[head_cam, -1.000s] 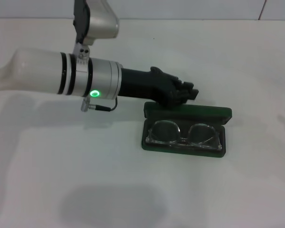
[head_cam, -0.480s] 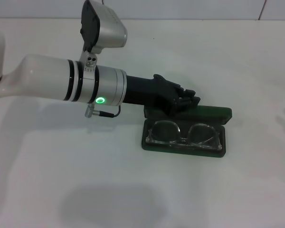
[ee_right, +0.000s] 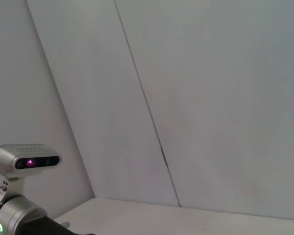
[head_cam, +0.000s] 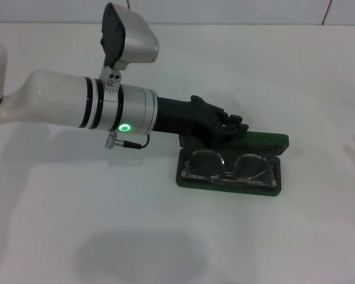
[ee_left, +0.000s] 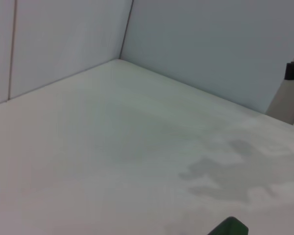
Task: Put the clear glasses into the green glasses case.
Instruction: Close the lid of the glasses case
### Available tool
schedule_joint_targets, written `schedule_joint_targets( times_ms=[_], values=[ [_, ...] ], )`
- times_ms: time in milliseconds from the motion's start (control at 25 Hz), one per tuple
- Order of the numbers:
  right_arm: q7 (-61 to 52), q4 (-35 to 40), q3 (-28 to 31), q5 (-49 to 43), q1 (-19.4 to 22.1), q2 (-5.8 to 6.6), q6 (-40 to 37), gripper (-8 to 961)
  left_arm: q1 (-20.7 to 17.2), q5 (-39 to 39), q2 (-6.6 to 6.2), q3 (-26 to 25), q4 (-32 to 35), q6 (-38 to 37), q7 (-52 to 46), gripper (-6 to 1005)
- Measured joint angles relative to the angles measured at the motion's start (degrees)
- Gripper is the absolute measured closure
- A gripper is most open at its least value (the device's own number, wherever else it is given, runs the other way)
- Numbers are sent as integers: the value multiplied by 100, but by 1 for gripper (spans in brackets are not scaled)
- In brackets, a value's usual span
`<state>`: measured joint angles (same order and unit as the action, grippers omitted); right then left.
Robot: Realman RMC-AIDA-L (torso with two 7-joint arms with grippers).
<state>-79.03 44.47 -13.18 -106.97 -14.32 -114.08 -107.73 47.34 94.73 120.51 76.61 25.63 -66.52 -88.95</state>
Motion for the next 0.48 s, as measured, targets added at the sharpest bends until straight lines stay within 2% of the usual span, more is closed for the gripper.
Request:
schedule_joint_targets(
  times_ms=[480],
  values=[
    [76,-116,-1,1,-56,0,43,660,-56,-9,-2,151,-7,-56,0,770]
  ],
)
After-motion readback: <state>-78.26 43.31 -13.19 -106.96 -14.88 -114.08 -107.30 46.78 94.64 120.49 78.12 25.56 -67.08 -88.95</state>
